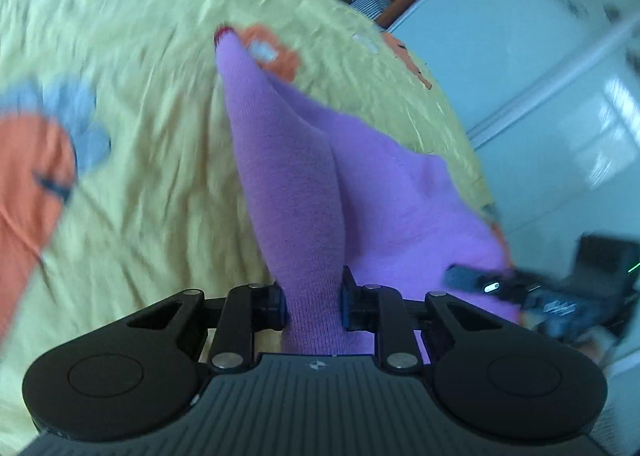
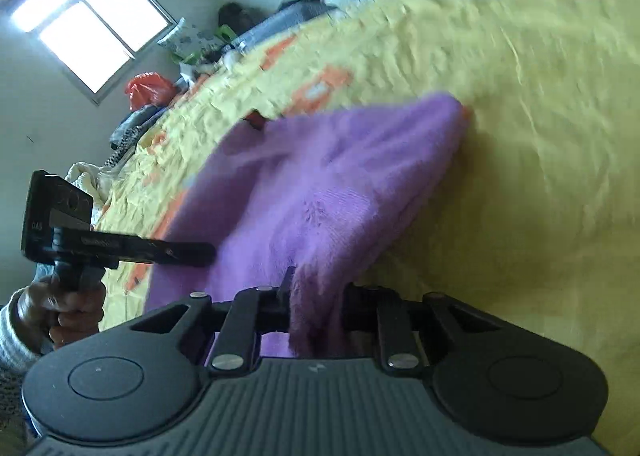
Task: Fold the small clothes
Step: 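Lift the held edge with both tools and fold it over the sweater, then open both tools to lay the folded edge down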
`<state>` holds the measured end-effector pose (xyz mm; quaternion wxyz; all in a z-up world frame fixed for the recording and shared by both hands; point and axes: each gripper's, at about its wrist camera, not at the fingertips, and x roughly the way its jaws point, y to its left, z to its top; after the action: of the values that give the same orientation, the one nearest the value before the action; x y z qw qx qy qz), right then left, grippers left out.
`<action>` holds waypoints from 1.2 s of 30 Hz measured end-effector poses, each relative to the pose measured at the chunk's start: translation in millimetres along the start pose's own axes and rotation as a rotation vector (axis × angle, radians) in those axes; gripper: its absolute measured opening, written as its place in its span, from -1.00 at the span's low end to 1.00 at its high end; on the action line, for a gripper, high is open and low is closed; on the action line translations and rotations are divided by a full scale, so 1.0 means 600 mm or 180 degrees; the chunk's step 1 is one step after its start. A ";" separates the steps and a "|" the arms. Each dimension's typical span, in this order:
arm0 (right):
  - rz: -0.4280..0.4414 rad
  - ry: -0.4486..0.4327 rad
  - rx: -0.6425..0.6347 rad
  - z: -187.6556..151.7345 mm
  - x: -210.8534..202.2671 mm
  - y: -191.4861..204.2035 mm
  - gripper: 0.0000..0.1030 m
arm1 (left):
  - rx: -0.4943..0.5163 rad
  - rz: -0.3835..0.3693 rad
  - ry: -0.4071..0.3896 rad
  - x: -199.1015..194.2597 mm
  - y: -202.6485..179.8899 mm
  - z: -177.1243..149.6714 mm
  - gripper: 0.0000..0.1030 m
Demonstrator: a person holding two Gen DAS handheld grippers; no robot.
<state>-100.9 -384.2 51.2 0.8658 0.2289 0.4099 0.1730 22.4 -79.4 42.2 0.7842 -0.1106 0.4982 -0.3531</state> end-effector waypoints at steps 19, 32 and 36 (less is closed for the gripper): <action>-0.0113 0.0090 -0.0254 0.050 0.149 0.160 -0.30 | -0.0553 0.0450 -0.0009 -0.162 0.199 -0.017 -0.28; 0.0142 0.0132 -0.0315 -0.076 0.129 0.151 -0.77 | -0.1459 -0.0346 -0.0225 -0.165 0.245 -0.165 -0.77; 0.0312 0.0004 -0.0352 -0.060 0.092 0.172 -0.79 | -0.1582 -0.0598 -0.0350 -0.219 0.224 -0.169 -0.80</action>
<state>-107.4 -261.9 51.5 0.8674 0.2004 0.3886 0.2377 -38.5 123.6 15.2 0.7226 -0.3645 0.5138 -0.2847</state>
